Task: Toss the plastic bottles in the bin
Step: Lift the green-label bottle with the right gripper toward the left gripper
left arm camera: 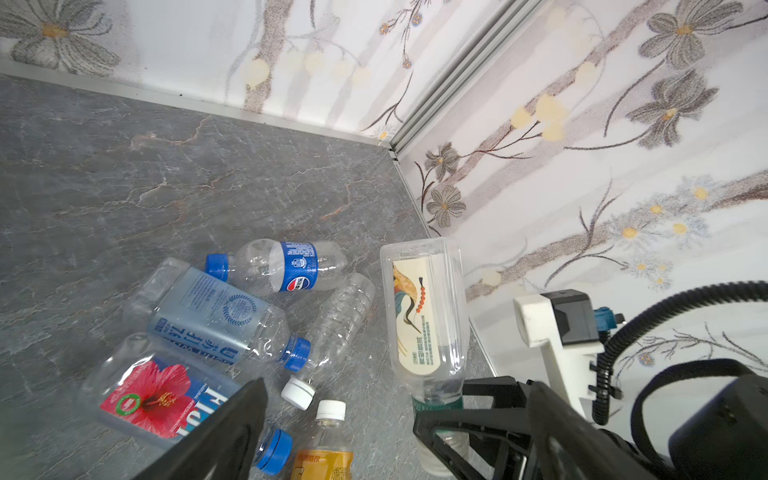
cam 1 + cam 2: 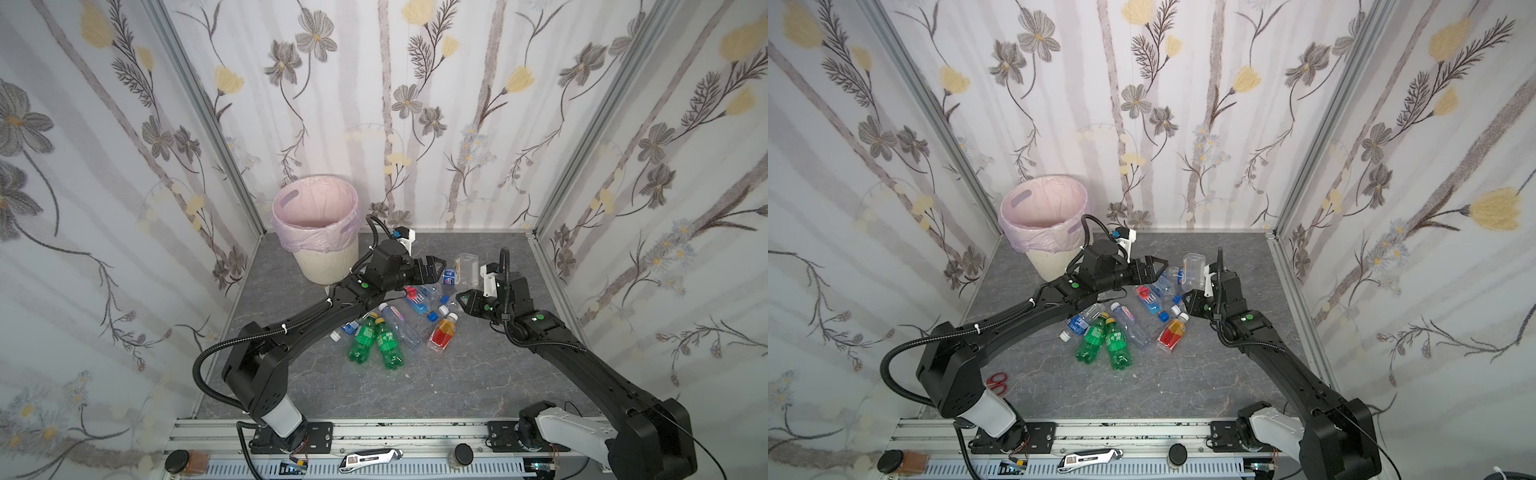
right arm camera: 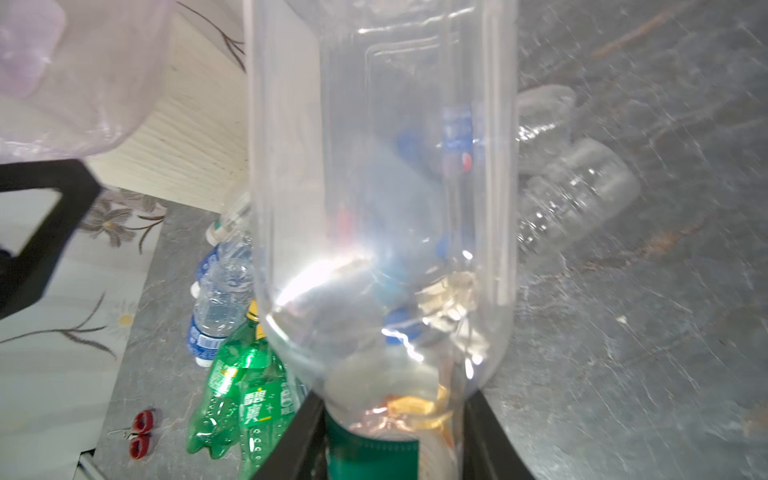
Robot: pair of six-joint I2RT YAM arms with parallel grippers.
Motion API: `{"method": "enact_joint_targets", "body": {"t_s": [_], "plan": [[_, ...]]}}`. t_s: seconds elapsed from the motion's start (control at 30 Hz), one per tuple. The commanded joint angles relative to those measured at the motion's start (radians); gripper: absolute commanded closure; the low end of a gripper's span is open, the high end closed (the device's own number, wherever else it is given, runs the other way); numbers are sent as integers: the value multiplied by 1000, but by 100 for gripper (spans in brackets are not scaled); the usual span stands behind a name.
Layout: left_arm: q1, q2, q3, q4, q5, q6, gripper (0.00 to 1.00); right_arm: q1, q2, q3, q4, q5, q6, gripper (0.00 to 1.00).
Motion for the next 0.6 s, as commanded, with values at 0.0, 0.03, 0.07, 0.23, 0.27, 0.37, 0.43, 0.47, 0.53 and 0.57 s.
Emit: {"method": "enact_joint_targets", "body": {"t_s": [0.0, 0.03, 0.07, 0.23, 0.27, 0.37, 0.43, 0.47, 0.53, 0.57], "plan": [[8, 25, 49, 30, 45, -1, 0, 38, 14, 48, 66, -40, -24, 70], [12, 33, 60, 29, 55, -7, 0, 55, 20, 66, 71, -37, -27, 70], [15, 37, 69, 29, 60, -11, 0, 64, 27, 80, 73, -36, -29, 70], [27, 49, 92, 29, 69, -12, 2, 108, 62, 150, 78, -47, -40, 70], [32, 50, 91, 28, 70, -19, 3, 115, 67, 161, 78, -47, -42, 70], [48, 49, 86, 30, 77, -36, 6, 128, 77, 188, 82, -47, -45, 71], [55, 44, 86, 30, 84, -35, 8, 136, 86, 204, 86, -50, -45, 71], [56, 43, 86, 30, 85, -35, 9, 142, 90, 209, 91, -52, -47, 71], [58, 42, 90, 30, 89, -33, 11, 153, 101, 220, 101, -60, -46, 71], [58, 44, 90, 29, 92, -33, 12, 160, 106, 225, 103, -57, -46, 71]]}}
